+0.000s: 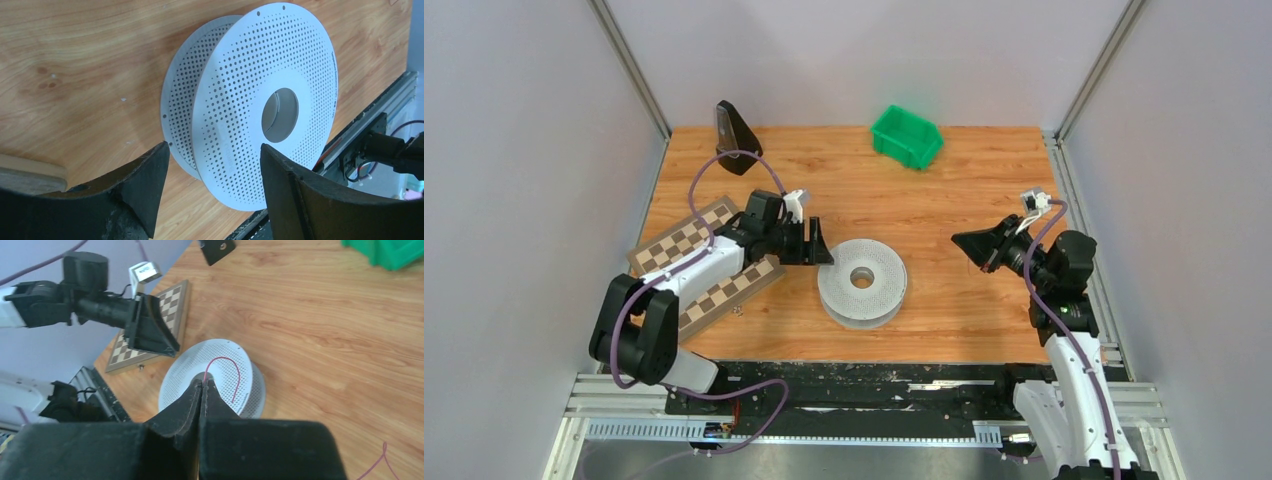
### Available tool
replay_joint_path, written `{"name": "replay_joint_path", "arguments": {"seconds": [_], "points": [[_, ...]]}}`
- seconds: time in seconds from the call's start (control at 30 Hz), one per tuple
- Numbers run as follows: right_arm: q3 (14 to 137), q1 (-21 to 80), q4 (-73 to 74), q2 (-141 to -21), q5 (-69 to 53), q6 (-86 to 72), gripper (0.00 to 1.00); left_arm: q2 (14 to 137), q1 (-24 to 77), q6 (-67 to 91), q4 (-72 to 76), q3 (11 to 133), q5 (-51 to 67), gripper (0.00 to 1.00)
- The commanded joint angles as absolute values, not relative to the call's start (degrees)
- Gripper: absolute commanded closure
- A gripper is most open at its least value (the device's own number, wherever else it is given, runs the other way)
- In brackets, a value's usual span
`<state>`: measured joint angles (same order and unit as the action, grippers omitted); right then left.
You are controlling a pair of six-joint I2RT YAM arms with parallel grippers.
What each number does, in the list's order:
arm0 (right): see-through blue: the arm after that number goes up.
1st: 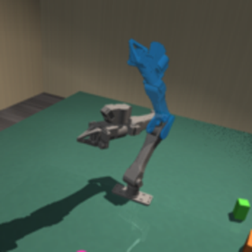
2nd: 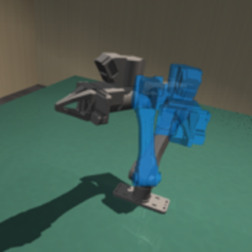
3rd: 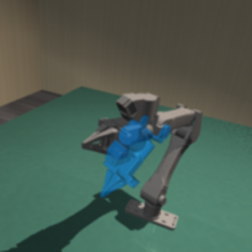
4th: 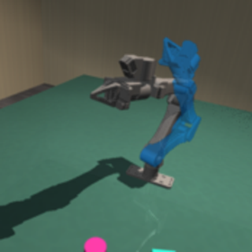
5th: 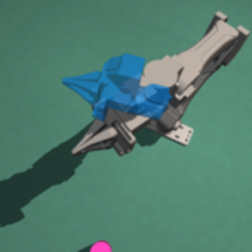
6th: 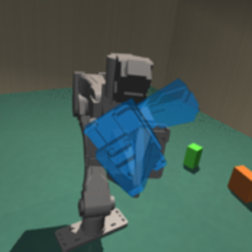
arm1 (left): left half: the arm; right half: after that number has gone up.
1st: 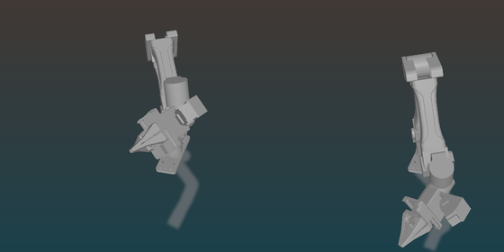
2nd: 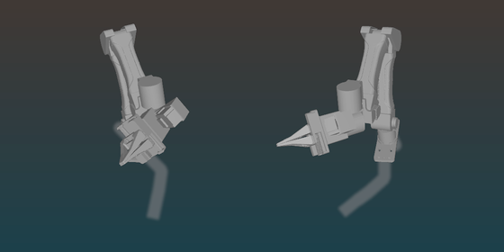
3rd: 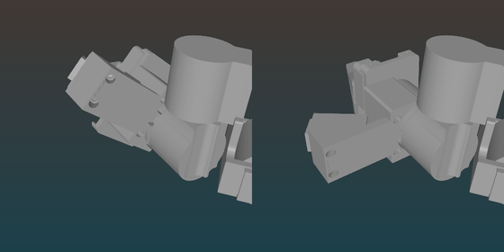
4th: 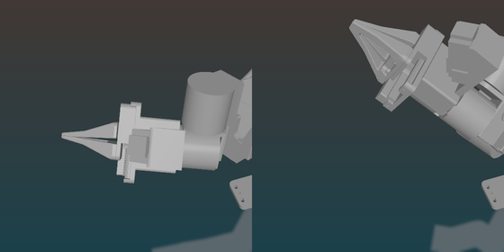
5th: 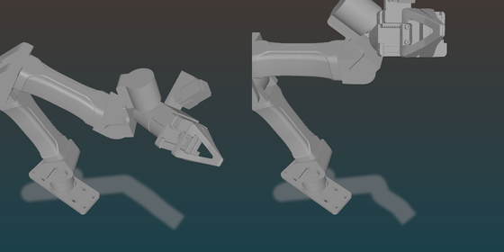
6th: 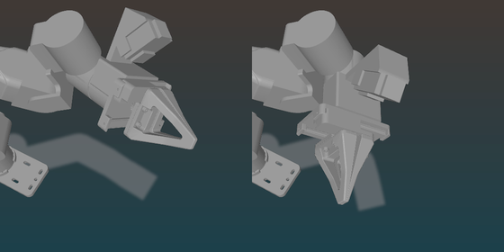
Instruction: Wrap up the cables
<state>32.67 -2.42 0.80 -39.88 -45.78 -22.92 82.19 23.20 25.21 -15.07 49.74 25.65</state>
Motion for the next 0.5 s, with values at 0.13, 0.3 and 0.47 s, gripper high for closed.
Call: {"name": "replay_joint_path", "arguments": {"seconds": [0.13,0.3,0.47], "points": [[34.1,-2.2,-2.5,-37.4,-52.0,-27.3,1.0,86.1,23.0,26.1,-6.0,47.6,34.6,0.28],[34.2,-2.2,-1.9,-36.9,-51.2,-27.5,1.0,86.8,22.9,28.4,-2.5,46.3,36.5,0.28],[33.8,-2.1,-1.1,-37.0,-48.0,-27.9,1.0,88.5,22.7,32.8,5.2,41.9,38.4,0.31]]}}
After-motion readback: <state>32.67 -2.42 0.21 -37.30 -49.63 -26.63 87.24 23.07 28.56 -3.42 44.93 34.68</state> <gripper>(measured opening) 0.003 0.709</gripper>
